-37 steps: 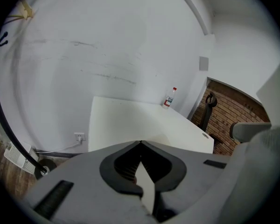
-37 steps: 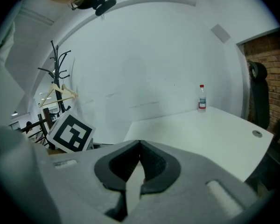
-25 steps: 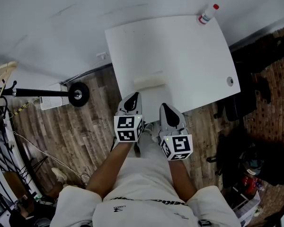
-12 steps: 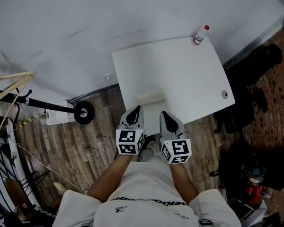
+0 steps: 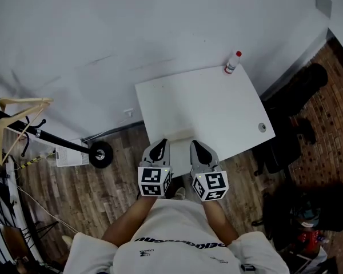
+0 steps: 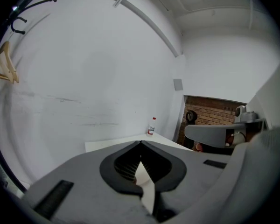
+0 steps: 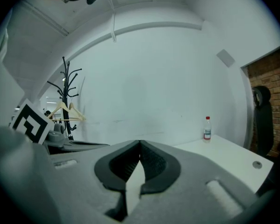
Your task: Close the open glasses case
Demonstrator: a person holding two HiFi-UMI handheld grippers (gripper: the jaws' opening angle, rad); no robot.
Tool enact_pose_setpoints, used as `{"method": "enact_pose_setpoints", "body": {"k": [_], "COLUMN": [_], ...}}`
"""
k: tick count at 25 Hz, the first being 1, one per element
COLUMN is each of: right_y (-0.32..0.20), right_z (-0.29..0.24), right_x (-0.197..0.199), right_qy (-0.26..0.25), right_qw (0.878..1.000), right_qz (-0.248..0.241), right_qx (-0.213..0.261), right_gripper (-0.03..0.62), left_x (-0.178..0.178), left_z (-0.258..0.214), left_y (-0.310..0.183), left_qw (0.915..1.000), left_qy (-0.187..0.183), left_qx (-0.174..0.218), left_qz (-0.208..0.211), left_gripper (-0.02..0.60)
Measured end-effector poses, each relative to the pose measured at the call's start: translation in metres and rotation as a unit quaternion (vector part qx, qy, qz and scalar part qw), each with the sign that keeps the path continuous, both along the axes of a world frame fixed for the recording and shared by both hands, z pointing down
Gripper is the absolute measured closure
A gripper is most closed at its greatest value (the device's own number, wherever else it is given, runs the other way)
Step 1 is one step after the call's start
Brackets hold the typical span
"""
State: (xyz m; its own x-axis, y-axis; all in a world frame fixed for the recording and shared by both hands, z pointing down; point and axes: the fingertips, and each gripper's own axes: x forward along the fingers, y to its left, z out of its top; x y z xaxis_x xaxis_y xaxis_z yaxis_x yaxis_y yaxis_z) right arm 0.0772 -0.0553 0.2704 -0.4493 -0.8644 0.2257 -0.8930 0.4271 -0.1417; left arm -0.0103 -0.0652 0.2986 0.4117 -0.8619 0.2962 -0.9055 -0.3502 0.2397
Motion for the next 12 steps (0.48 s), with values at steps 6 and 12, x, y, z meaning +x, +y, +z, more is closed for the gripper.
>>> {"method": "enact_pose_setpoints", "body": {"k": [6, 12], "right_y": [0.001, 0.009], "right_z": [-0.016, -0.017], "right_x": [-0.004, -0.008], "right_qy": [-0.005, -0.001], "right_qw": [1.000, 1.000], "right_qz": [-0.007, -0.014], "right_qx": [0.017, 0.023], "right_gripper": [0.592, 0.592], "left_x": [-0.005, -0.008], "left_z": [-0.021, -0.034], "left_y": [0.006, 0.016], "left_qw": [0.9995, 0.9984], "left_qy": [0.000, -0.013], "left_qx": [0.030, 0.055], "left_qz": [-0.003, -0.004], "left_gripper": [0.584, 0.584]}}
